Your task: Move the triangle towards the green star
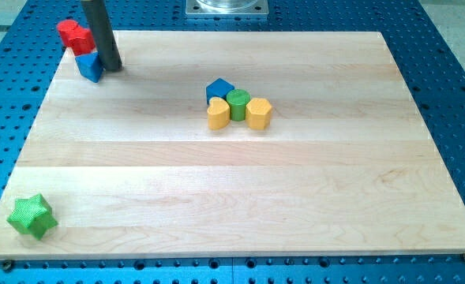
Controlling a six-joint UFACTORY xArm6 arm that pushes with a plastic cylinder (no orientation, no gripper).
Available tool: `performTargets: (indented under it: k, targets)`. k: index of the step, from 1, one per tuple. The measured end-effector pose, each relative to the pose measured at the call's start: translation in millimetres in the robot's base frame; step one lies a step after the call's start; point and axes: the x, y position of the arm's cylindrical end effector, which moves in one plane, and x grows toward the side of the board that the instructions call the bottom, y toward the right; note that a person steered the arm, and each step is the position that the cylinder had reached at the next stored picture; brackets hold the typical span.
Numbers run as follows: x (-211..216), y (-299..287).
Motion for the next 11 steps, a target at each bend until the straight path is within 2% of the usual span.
performTargets:
  k: [1, 2, 4, 5, 6, 8, 9, 10, 11]
  targets:
    - [-7.2, -21.3]
    - [48.5, -46.0]
    - [198.2, -50.1]
    - [158.8, -50.6]
    - [138.8, -30.2]
    - [135.2, 50.7]
    - [176.7, 63.9]
    - [188.1, 23.7]
    - [143.7, 36.5]
